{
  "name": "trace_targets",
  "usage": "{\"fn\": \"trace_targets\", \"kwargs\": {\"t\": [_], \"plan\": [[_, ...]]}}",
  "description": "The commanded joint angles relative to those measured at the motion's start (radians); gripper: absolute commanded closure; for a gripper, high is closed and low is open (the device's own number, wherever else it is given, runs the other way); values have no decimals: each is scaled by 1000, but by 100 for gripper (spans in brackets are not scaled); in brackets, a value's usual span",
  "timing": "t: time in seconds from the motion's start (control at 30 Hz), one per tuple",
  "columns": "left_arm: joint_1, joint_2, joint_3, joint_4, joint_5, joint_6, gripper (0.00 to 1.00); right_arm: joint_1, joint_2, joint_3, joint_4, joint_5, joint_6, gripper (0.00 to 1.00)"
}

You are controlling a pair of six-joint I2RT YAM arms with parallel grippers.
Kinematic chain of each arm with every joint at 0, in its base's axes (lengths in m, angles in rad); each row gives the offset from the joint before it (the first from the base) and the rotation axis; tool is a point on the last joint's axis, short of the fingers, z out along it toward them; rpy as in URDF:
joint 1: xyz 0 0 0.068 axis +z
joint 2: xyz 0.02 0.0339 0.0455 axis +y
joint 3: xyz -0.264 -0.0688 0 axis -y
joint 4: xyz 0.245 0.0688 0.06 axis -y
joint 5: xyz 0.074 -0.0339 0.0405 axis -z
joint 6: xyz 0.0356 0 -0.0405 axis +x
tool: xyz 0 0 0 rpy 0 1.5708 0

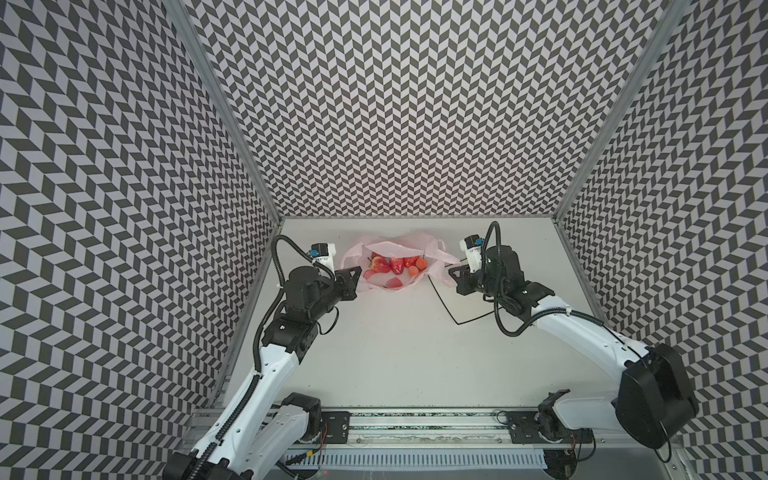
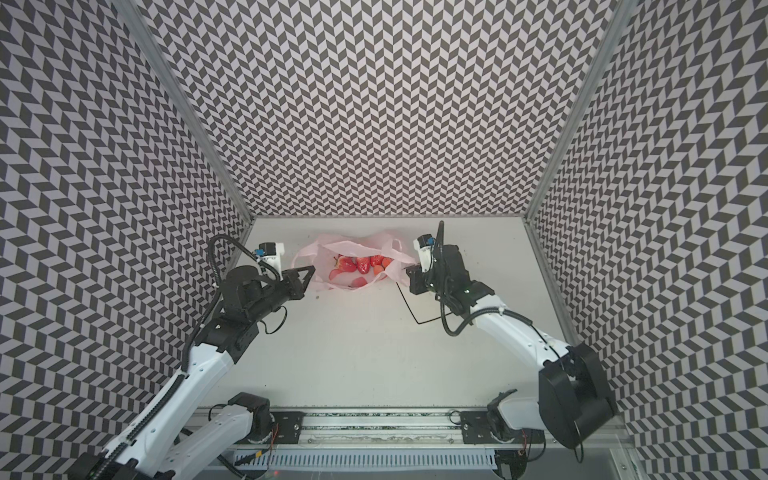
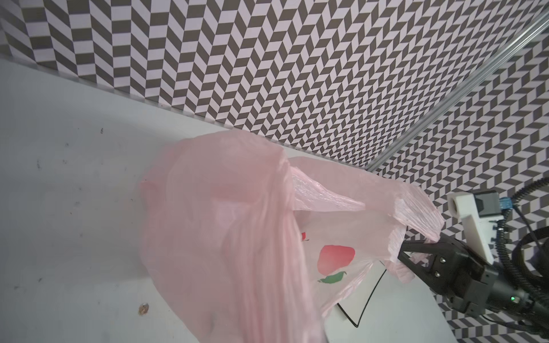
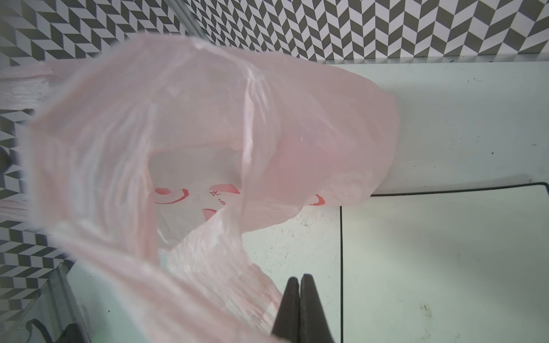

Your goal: Take the fake fruits out of the plastic bag

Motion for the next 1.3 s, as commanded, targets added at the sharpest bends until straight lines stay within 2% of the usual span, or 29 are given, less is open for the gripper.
{"fn": "trace_targets", "kwargs": {"t": [0.0, 0.1, 0.3, 0.4, 0.57, 0.7, 0.83, 0.9, 1.03, 1.1, 1.27], "plan": [[25, -13, -11, 164, 115, -95, 100, -5, 19, 58, 70, -22, 21, 96], [25, -18, -8, 182, 127, -98, 100, -8, 41, 92, 84, -40, 33, 90], [25, -40, -53, 273, 161, -152, 100, -18, 12, 118, 23, -46, 22, 46], [25, -44, -87, 323, 173, -184, 100, -21, -73, 82, 4, 1, 18, 31], [23, -35, -107, 351, 184, -191, 100, -31, -296, -103, 89, 48, 24, 12], [22, -30, -119, 365, 183, -193, 100, -36, -482, -196, 121, 84, -10, 10], [19, -27, -129, 382, 185, -203, 100, -34, -609, -201, 173, 20, -120, 16], [19, -30, -135, 388, 185, -208, 100, -33, -625, -176, 197, -39, -183, 19], [19, -33, -144, 401, 184, -215, 100, -11, -537, -61, 151, -168, -272, 25], [17, -35, -146, 402, 182, -217, 100, 36, -470, -2, 138, -197, -292, 30], [19, -39, -145, 395, 179, -216, 100, 192, -302, 110, 152, -129, -298, 33]]}}
